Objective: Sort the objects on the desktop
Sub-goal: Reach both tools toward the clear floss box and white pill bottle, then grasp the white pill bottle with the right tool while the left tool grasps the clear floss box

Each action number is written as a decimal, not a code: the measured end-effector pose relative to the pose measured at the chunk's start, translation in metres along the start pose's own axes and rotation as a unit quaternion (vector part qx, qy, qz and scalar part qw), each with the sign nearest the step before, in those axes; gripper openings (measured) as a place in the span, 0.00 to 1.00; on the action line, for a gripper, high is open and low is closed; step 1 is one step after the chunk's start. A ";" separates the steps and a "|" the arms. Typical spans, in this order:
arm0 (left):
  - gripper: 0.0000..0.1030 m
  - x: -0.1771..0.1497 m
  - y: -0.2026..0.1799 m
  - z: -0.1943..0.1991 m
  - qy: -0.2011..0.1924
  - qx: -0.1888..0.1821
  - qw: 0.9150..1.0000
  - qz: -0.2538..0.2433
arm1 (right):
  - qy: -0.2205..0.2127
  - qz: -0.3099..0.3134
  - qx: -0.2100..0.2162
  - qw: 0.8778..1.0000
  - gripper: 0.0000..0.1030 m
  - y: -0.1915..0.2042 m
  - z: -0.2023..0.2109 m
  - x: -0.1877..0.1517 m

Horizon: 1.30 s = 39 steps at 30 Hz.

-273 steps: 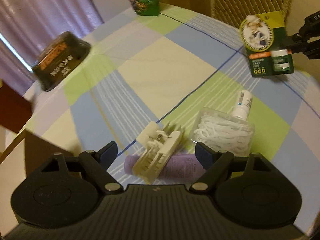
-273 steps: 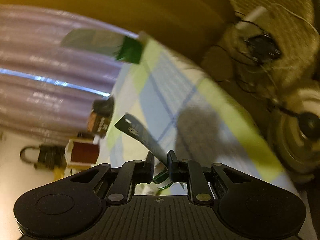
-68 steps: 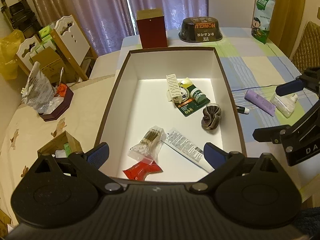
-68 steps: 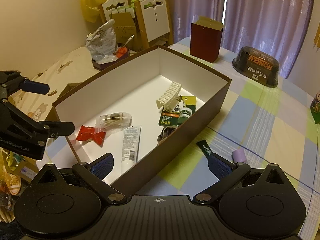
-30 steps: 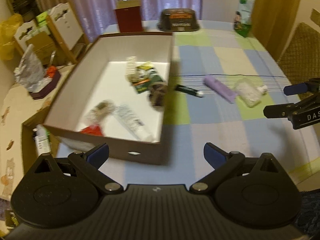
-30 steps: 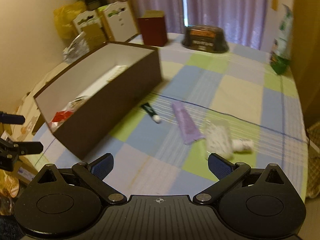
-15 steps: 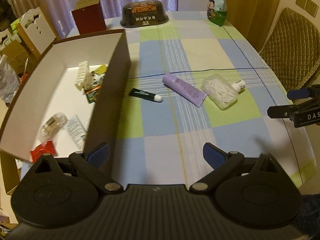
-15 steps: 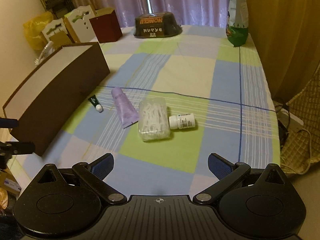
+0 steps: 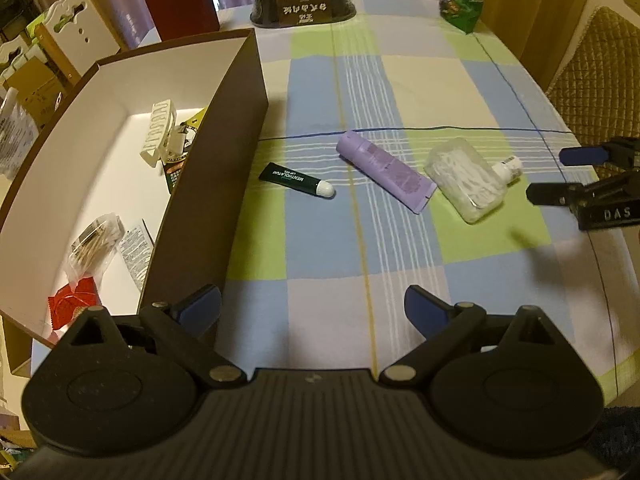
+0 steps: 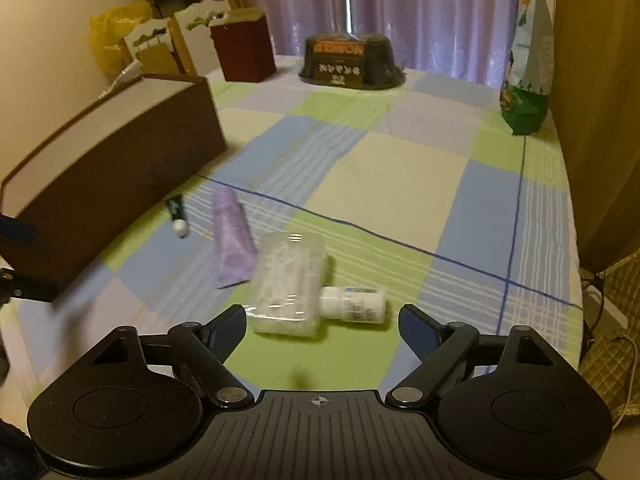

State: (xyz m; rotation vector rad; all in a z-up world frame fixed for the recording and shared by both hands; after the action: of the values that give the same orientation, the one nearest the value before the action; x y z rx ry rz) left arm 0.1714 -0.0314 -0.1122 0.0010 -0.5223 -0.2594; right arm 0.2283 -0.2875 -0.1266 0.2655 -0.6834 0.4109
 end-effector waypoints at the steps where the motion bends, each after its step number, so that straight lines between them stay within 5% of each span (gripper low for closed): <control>1: 0.93 0.001 0.000 -0.003 0.002 -0.001 1.000 0.000 | -0.001 0.010 0.001 1.000 0.84 -0.004 -0.002 0.000; 3: 0.93 0.003 -0.002 -0.008 0.007 -0.001 1.000 -0.002 | 0.005 0.052 0.009 0.999 0.64 -0.009 -0.009 0.000; 6: 0.93 0.007 -0.006 -0.016 0.013 -0.002 1.000 -0.006 | 0.022 0.157 0.024 0.987 0.61 -0.012 -0.022 -0.006; 13: 0.93 0.016 -0.015 -0.026 0.021 0.006 1.000 -0.011 | 0.043 0.355 0.079 0.930 0.60 -0.006 -0.049 -0.011; 15: 0.93 0.017 -0.017 -0.028 0.024 0.008 1.000 -0.010 | 0.054 0.377 0.103 0.919 0.40 -0.005 -0.058 -0.010; 18: 0.93 0.017 -0.022 -0.032 0.030 0.008 0.999 -0.008 | 0.075 0.390 0.124 0.909 0.33 -0.007 -0.069 -0.011; 23: 0.92 0.023 -0.036 -0.040 0.029 -0.012 0.999 -0.006 | 0.106 0.298 0.136 0.939 0.26 -0.027 -0.064 -0.012; 30: 0.91 0.052 -0.085 -0.063 0.000 -0.069 0.997 -0.020 | 0.101 0.095 0.057 0.989 0.26 -0.069 -0.030 -0.040; 34: 0.91 0.073 -0.113 -0.083 -0.007 -0.086 0.996 -0.020 | 0.084 -0.009 0.022 0.996 0.26 -0.087 -0.008 -0.058; 39: 0.91 0.091 -0.133 -0.111 -0.003 -0.072 0.997 -0.018 | 0.069 -0.059 0.001 0.996 0.26 -0.091 0.010 -0.071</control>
State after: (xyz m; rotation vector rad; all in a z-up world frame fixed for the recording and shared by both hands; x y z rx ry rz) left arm 0.2697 -0.1896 -0.1730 -0.1308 -0.5082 -0.3310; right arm 0.2138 -0.3919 -0.1755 0.2754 -0.5298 0.3133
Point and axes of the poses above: each gripper's, at about its wrist camera, not at the fingertips, and z roughly against the way its jaws point, y to its left, x to its top, the point moved 4 cm from there along -z, roughly the way its jaws point, and after that the axes turned 3 degrees about -y, right-handed, at the moved point
